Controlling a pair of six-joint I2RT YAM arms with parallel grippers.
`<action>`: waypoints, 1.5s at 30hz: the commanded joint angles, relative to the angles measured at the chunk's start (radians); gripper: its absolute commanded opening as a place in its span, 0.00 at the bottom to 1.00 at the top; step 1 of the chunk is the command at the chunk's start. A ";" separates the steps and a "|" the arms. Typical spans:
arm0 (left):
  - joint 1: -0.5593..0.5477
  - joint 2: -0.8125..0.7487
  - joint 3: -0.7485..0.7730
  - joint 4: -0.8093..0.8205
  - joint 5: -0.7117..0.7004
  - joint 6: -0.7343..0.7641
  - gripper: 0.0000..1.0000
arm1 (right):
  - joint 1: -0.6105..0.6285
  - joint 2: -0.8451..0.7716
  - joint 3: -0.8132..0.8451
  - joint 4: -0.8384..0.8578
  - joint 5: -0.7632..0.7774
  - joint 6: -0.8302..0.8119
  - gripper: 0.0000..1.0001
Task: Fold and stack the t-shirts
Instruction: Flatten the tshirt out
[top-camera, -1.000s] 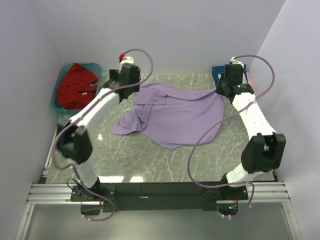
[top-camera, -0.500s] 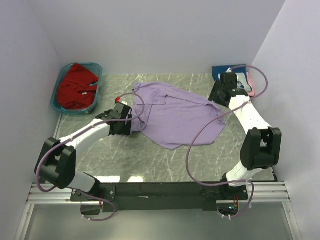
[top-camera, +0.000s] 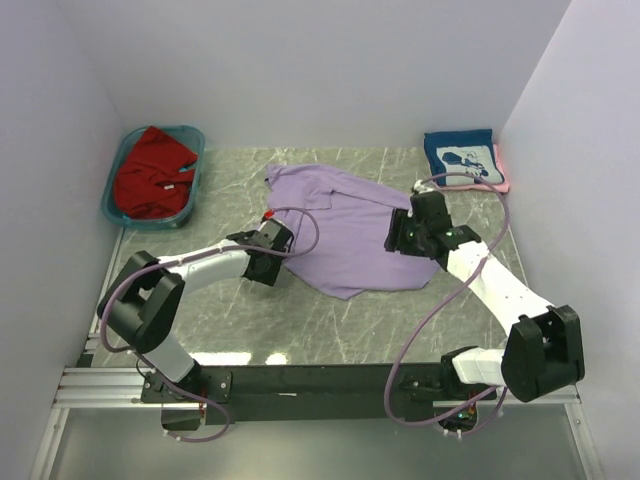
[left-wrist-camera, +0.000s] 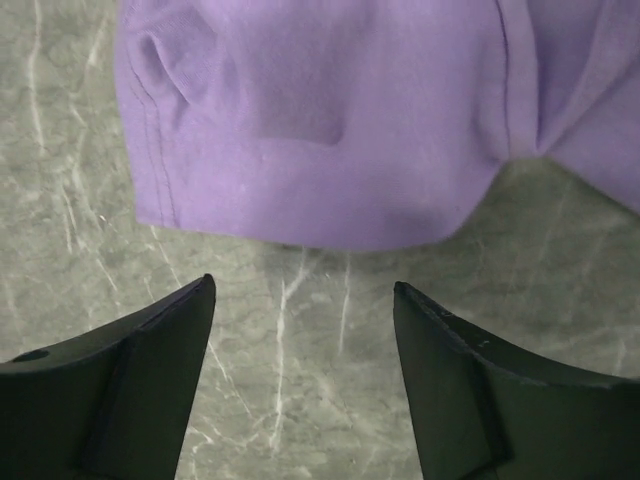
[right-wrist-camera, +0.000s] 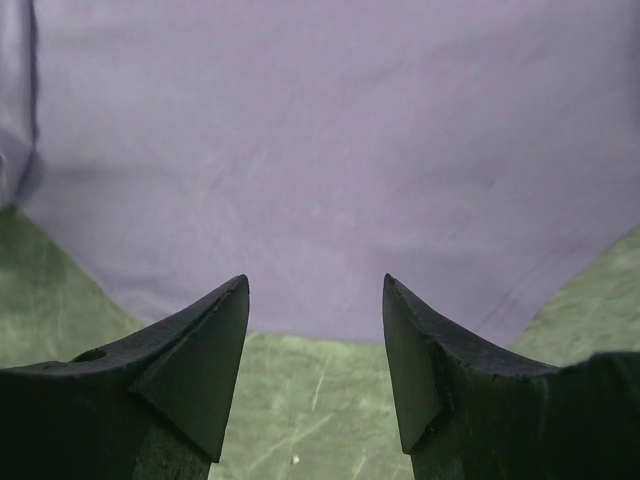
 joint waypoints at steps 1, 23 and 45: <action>-0.002 0.039 0.060 0.040 -0.071 0.015 0.75 | 0.026 -0.029 -0.042 0.069 -0.018 0.015 0.63; 0.018 -0.074 0.443 -0.369 -0.032 -0.168 0.01 | 0.163 -0.006 -0.117 -0.023 0.044 -0.051 0.63; 0.631 -0.364 0.147 -0.198 0.555 -0.237 0.01 | -0.175 0.002 -0.225 0.016 0.006 0.101 0.72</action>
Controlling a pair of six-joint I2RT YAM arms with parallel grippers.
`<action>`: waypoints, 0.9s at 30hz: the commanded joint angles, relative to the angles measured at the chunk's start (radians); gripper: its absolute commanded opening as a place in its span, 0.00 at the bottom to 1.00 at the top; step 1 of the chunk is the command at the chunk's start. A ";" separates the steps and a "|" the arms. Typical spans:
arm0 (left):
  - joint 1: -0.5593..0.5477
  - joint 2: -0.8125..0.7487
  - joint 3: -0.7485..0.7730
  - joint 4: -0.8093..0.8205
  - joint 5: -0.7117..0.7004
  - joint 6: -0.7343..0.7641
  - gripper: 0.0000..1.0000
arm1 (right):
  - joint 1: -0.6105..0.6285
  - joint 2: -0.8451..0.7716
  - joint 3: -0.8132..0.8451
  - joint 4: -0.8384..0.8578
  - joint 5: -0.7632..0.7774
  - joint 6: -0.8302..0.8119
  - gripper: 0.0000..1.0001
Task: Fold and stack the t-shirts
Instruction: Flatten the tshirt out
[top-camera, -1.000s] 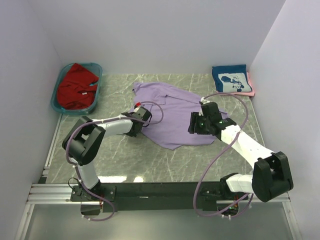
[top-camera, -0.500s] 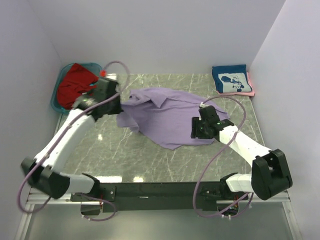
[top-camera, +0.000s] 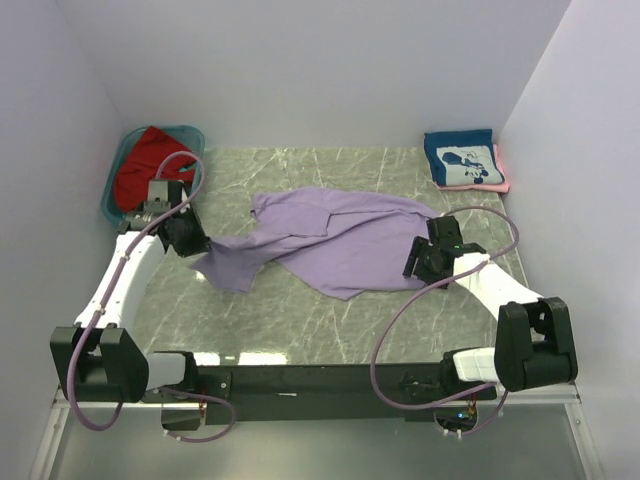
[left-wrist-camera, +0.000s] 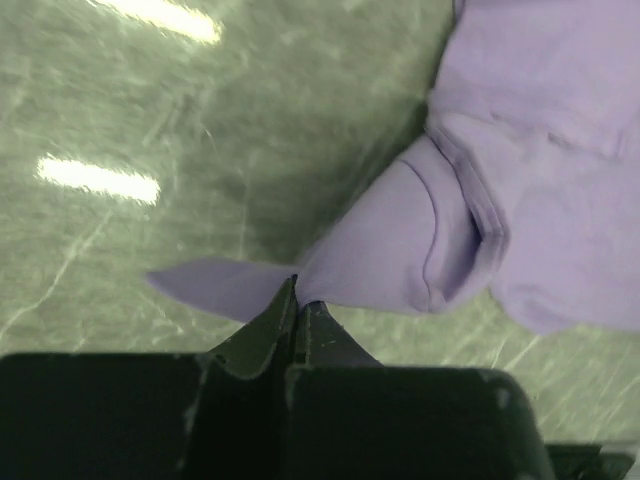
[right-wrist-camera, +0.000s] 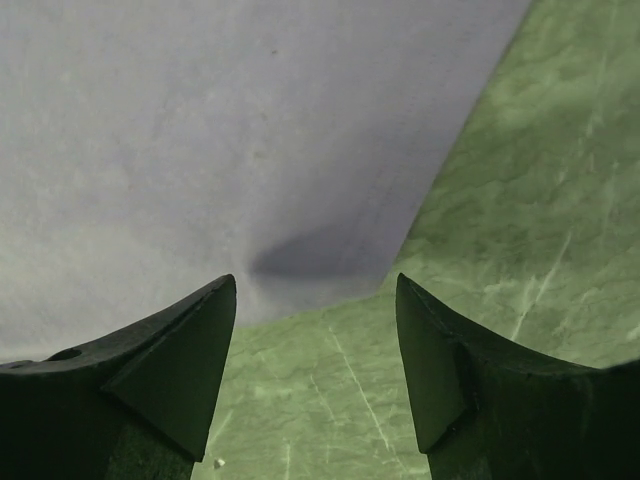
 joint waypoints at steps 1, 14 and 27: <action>0.045 -0.022 -0.030 0.151 0.012 -0.038 0.01 | -0.055 -0.035 -0.017 0.034 -0.010 0.047 0.72; 0.045 -0.055 -0.237 0.381 -0.070 -0.075 0.01 | -0.128 0.040 -0.060 0.120 -0.170 0.078 0.52; 0.092 -0.001 -0.229 0.385 -0.151 -0.057 0.01 | -0.119 0.329 0.568 -0.067 -0.152 0.078 0.00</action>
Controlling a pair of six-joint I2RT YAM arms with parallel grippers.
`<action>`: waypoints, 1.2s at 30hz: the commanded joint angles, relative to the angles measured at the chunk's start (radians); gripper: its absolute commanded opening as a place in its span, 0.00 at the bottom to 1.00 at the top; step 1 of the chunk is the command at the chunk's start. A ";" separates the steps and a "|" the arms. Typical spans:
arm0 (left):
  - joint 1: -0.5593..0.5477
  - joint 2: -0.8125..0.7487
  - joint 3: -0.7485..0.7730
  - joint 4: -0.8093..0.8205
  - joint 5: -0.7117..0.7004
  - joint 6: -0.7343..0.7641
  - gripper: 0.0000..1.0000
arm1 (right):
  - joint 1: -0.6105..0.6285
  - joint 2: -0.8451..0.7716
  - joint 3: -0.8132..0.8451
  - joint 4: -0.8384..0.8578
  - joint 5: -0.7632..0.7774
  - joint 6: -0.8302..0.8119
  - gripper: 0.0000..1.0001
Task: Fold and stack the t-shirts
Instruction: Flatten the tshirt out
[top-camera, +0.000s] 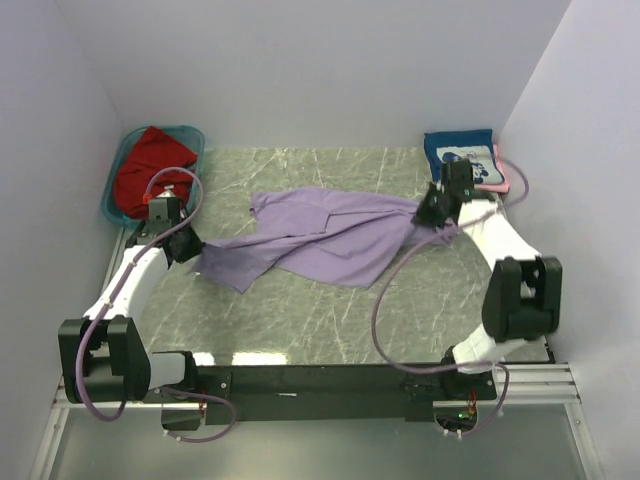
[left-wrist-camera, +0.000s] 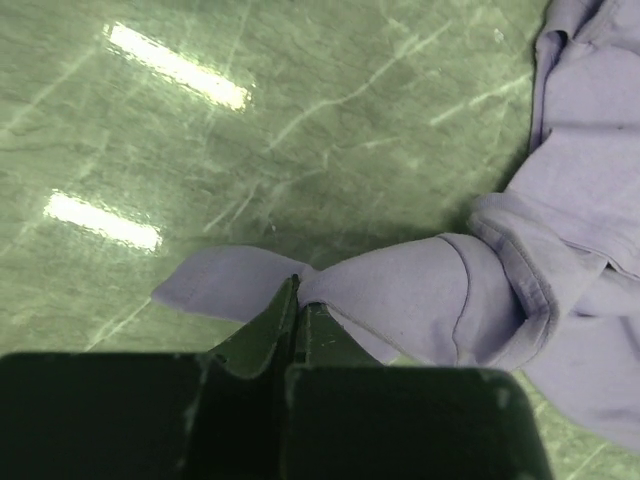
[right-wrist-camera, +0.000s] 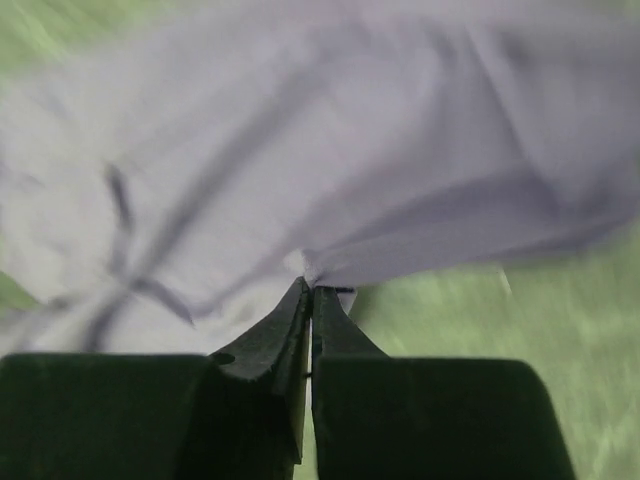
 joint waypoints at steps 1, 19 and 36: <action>0.011 0.001 0.008 0.030 -0.048 -0.007 0.01 | 0.009 0.131 0.206 -0.033 0.002 0.007 0.04; 0.018 0.017 -0.004 0.042 -0.028 -0.005 0.14 | 0.081 -0.065 -0.229 0.273 -0.139 0.106 0.68; 0.018 -0.069 -0.021 0.051 -0.125 -0.015 0.66 | 0.052 0.111 -0.334 0.501 -0.279 0.197 0.58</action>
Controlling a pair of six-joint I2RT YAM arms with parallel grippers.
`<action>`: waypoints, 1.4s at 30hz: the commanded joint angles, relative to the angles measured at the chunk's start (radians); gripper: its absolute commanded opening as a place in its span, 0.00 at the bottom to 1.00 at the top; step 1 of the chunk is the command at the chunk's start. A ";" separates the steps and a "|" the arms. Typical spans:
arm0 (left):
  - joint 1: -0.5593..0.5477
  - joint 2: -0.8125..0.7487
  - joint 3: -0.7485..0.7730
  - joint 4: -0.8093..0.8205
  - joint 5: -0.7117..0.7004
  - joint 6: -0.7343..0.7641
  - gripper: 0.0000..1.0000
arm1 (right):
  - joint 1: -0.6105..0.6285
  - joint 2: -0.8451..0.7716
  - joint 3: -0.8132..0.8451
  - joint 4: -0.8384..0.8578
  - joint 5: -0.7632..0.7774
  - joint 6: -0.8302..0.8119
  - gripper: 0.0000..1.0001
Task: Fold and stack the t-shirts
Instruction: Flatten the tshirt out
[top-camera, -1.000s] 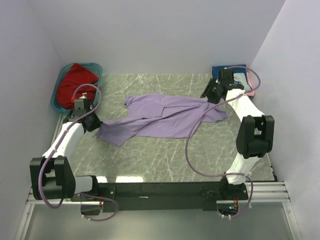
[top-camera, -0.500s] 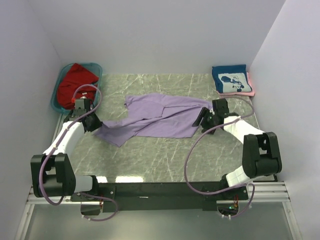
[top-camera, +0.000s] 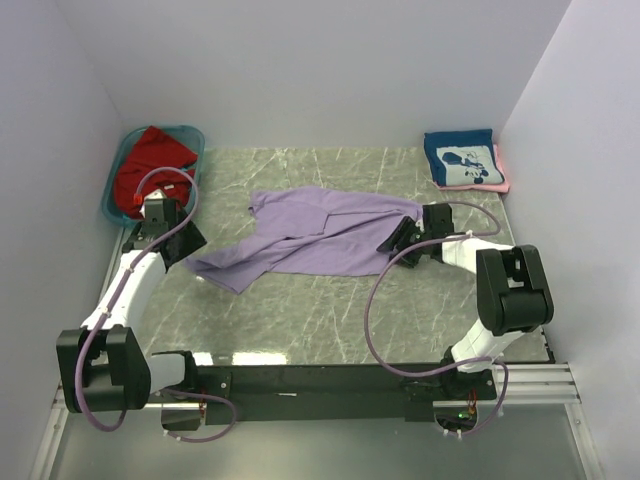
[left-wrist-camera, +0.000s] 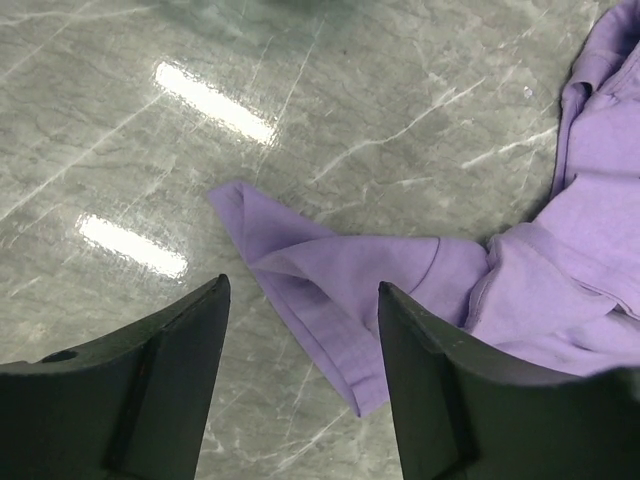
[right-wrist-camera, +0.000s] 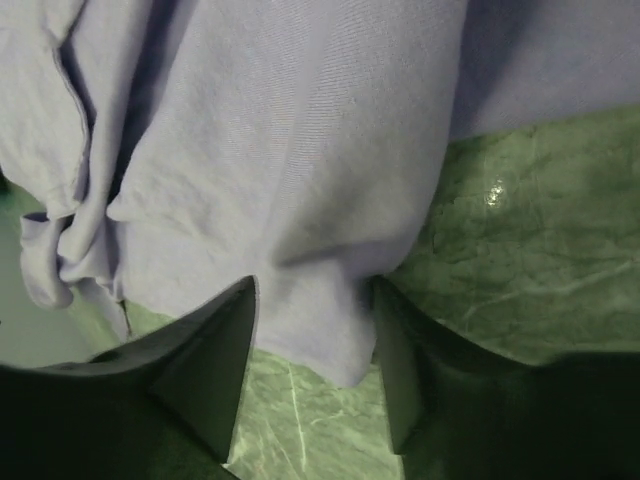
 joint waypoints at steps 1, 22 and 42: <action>0.004 -0.024 -0.006 0.036 -0.010 -0.014 0.66 | -0.005 0.011 0.008 0.044 -0.013 -0.004 0.54; 0.004 -0.022 -0.010 0.041 0.041 -0.005 0.65 | 0.236 0.164 0.535 -0.293 0.299 -0.075 0.31; 0.004 -0.028 -0.013 0.045 0.058 -0.005 0.65 | -0.076 0.020 -0.015 0.044 0.012 0.008 0.53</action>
